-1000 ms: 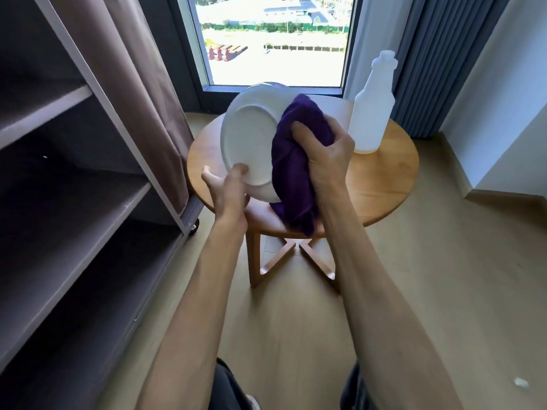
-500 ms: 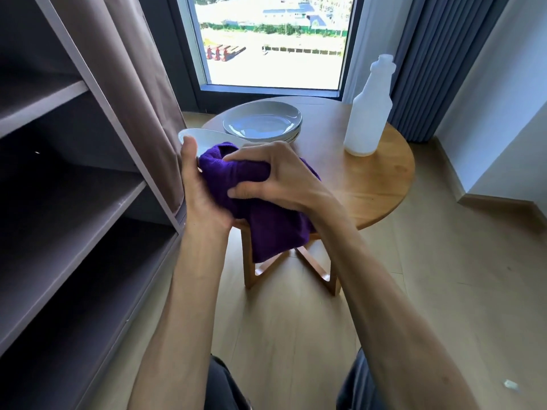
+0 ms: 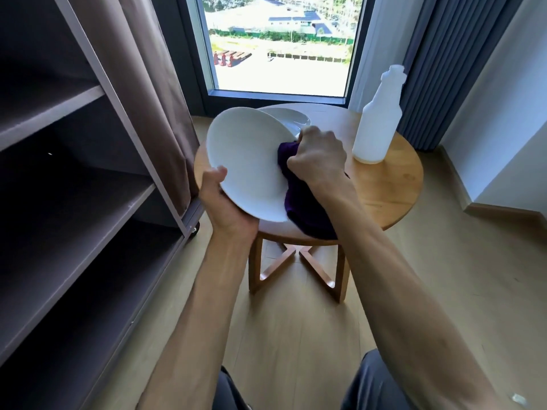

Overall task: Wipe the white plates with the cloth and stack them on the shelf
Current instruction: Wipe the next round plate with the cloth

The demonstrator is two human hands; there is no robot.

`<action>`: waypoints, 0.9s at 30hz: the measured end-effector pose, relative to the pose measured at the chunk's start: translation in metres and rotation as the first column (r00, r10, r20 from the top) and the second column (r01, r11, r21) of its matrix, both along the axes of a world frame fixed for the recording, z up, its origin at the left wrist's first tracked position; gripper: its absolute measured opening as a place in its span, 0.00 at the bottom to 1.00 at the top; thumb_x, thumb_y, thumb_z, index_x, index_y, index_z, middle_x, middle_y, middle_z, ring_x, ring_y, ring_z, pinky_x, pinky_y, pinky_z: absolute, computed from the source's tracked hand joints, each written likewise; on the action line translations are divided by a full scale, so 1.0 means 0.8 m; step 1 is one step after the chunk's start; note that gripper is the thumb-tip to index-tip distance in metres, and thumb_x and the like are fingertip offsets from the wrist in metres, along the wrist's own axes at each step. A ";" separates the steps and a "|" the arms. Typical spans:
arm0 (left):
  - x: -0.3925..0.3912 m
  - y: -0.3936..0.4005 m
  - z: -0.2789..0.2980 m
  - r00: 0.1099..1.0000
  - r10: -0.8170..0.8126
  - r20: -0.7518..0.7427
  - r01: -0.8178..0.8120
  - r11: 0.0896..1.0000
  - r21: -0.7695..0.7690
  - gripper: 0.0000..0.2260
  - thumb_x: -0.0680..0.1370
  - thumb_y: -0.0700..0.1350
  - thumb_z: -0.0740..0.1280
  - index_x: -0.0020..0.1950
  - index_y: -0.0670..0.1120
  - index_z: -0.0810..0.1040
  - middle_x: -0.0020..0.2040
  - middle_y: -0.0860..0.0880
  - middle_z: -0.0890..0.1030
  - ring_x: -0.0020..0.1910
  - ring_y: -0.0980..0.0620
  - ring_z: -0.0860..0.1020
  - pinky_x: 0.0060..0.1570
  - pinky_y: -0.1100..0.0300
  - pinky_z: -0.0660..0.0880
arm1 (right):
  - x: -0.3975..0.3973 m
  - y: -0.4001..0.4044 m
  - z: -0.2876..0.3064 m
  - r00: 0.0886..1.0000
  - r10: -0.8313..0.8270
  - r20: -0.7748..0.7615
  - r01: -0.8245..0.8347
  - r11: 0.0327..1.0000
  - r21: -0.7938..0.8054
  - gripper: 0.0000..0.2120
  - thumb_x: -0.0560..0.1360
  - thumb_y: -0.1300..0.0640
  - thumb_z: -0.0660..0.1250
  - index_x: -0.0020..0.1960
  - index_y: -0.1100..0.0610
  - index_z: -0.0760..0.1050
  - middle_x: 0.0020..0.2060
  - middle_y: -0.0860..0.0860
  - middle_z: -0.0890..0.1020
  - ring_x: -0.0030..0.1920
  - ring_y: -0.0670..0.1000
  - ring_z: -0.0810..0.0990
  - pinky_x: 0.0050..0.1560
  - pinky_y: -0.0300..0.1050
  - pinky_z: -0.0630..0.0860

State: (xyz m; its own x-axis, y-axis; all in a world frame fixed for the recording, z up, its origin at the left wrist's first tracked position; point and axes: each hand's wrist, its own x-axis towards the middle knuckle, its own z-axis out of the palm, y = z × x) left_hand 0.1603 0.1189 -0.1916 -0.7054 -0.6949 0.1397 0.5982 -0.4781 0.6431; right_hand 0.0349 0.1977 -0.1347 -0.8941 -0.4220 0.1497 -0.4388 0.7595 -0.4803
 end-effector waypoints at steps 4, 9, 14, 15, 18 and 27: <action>-0.009 0.024 0.005 0.993 -0.076 0.088 0.072 0.996 0.046 0.16 0.73 0.47 0.61 0.51 0.50 0.87 0.51 0.43 0.85 0.52 0.41 0.81 0.59 0.42 0.73 | -0.006 -0.022 -0.007 0.976 -0.078 -0.204 0.036 0.979 -0.202 0.10 0.70 0.64 0.66 0.51 0.57 0.73 0.40 0.52 0.75 0.47 0.62 0.80 0.43 0.45 0.67; -0.016 0.016 0.004 0.987 -0.085 0.138 0.074 0.994 0.078 0.22 0.67 0.45 0.63 0.60 0.45 0.81 0.49 0.43 0.83 0.50 0.43 0.81 0.49 0.50 0.80 | 0.018 -0.052 -0.011 0.978 0.044 -0.205 -0.149 0.832 -0.535 0.12 0.71 0.56 0.72 0.53 0.54 0.77 0.40 0.46 0.79 0.41 0.49 0.75 0.41 0.38 0.65; -0.012 0.005 0.010 0.995 -0.055 0.089 0.052 0.998 0.046 0.19 0.79 0.42 0.57 0.47 0.50 0.88 0.46 0.47 0.86 0.47 0.49 0.84 0.52 0.52 0.78 | 0.038 -0.052 -0.006 0.931 0.359 -0.061 -0.299 0.659 -0.690 0.07 0.73 0.52 0.69 0.50 0.53 0.79 0.43 0.47 0.83 0.45 0.45 0.79 0.48 0.37 0.73; -0.011 0.001 0.010 0.995 -0.059 0.082 0.054 0.997 0.057 0.17 0.78 0.43 0.58 0.52 0.48 0.87 0.48 0.45 0.85 0.49 0.47 0.83 0.53 0.51 0.78 | 0.042 -0.049 -0.007 0.901 0.429 -0.056 -0.347 0.640 -0.685 0.07 0.75 0.54 0.69 0.49 0.55 0.80 0.44 0.48 0.83 0.44 0.42 0.79 0.47 0.34 0.72; -0.005 -0.014 0.008 0.997 -0.001 0.072 -0.005 0.997 0.076 0.18 0.71 0.47 0.63 0.56 0.41 0.81 0.49 0.42 0.83 0.51 0.44 0.82 0.54 0.49 0.77 | 0.052 -0.040 -0.006 0.776 0.630 0.040 -0.499 0.651 -0.572 0.08 0.78 0.54 0.69 0.47 0.58 0.81 0.41 0.52 0.82 0.39 0.40 0.76 0.42 0.31 0.70; 0.009 -0.047 0.004 0.993 0.114 -0.007 -0.114 0.993 -0.020 0.27 0.67 0.51 0.66 0.64 0.45 0.79 0.57 0.40 0.81 0.57 0.38 0.79 0.52 0.44 0.78 | 0.017 -0.022 0.009 0.845 0.433 0.312 -0.496 0.854 0.157 0.10 0.68 0.45 0.76 0.46 0.49 0.85 0.42 0.47 0.81 0.39 0.46 0.78 0.34 0.39 0.71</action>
State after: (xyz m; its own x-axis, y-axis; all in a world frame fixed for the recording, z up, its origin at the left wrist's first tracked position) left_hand 0.1675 0.0811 -0.1883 -0.6208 -0.7678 0.1583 0.6518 -0.3933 0.6485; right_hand 0.0481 0.1804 -0.1274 -0.5765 -0.7908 -0.2056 -0.6520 0.5969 -0.4676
